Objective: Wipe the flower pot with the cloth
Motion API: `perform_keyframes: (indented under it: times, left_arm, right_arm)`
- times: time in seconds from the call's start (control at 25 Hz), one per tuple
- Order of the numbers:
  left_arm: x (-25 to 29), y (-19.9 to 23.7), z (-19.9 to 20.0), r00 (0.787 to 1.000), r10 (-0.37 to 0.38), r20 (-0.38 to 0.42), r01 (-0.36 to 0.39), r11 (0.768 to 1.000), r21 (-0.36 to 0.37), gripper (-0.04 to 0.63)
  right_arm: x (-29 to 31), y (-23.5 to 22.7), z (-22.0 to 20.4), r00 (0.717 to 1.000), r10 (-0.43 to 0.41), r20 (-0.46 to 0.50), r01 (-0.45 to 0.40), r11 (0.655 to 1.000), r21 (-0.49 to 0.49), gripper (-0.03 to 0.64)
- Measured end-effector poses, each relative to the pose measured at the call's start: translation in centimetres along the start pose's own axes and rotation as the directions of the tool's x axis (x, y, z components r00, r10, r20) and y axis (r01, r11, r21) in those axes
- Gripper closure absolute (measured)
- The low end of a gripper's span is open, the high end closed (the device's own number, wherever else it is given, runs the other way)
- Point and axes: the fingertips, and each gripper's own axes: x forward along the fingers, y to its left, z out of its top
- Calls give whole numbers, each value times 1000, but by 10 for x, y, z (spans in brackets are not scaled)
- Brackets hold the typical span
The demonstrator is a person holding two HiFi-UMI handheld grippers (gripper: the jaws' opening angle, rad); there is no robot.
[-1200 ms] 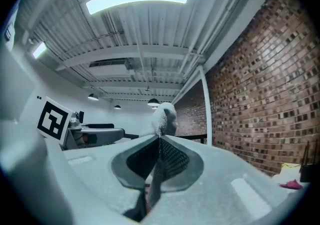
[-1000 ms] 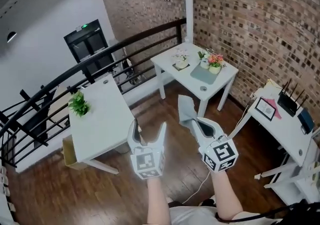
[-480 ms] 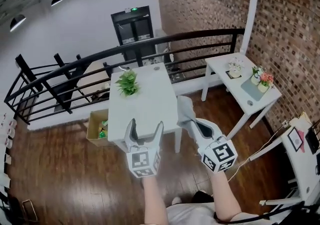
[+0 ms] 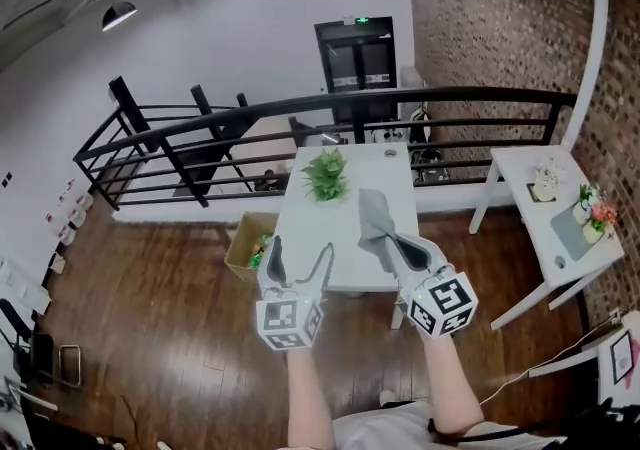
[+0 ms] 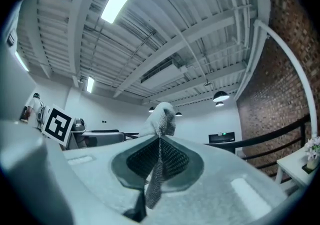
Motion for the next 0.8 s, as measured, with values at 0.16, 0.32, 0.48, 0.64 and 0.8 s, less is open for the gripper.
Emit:
perform_keyframes:
  times: [0.16,0.32,0.48,0.64,0.8]
  left_arm:
    - [31,-8,-8,1000,2,-26,-2,1000,22,138]
    - [51,2,-22,998,28,-51,-25,999,47,137]
    - [83,16,-36,997,23,-77,-21,999,29,138]
    - [126,43,-59,996,-2,-90,3,1000,17,137]
    - [185,86,-68,996,-48,-78,48,999,3,137]
  right_arm:
    - [17,-45,-3,1000,17,5,-18,999,46,620]
    - [36,-68,-23,999,41,-12,-39,994,102,620]
    - [68,-86,-33,999,44,-8,-43,990,133,620]
    - [114,-99,-44,999,43,-7,-42,994,105,620]
    - [179,-120,-54,1000,3,-20,-2,997,79,620]
